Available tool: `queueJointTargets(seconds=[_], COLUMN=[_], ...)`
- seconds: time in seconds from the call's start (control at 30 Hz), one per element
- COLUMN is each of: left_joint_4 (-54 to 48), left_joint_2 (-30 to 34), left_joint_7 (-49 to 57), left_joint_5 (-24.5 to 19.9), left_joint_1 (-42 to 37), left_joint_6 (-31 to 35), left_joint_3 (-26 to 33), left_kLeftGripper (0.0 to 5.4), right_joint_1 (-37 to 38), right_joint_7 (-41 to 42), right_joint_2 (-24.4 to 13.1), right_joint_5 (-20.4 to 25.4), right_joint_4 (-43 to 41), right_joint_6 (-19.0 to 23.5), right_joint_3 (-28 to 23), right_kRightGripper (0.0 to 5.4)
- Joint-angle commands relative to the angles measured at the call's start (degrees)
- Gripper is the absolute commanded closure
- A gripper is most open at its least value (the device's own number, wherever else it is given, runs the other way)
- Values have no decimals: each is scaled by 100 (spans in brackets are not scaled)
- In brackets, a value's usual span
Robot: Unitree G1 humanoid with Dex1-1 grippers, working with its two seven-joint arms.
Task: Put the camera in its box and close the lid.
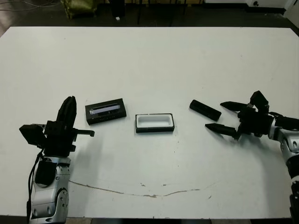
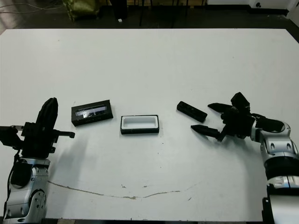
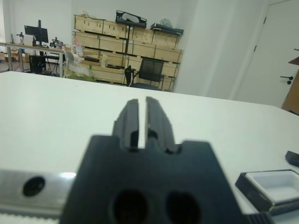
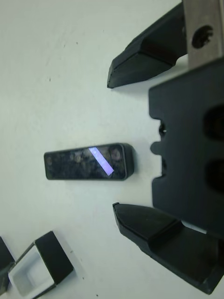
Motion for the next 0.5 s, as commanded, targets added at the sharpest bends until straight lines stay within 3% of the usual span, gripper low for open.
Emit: queueJointTargets(seconds=[0.03, 0.3, 0.5], left_joint_4=[64, 28, 84], left_joint_2=[14, 27, 30], left_joint_7=[-11, 14, -43], left_joint_5=[-46, -56, -88], left_joint_1=[95, 132, 113], left_joint_6=[97, 109, 82], left_joint_3=[31, 22, 42], left_kLeftGripper=[540, 540, 540], right_joint_1=[24, 97, 204], right_joint_7=[-43, -221, -313], right_joint_2=[34, 92, 117], right_joint_5=[-146, -347, -455], right_joint_4=[285, 229, 32], right_joint_6=[-102, -225, -327], right_joint_3=[-4, 110, 201], right_kRightGripper=[3, 11, 125])
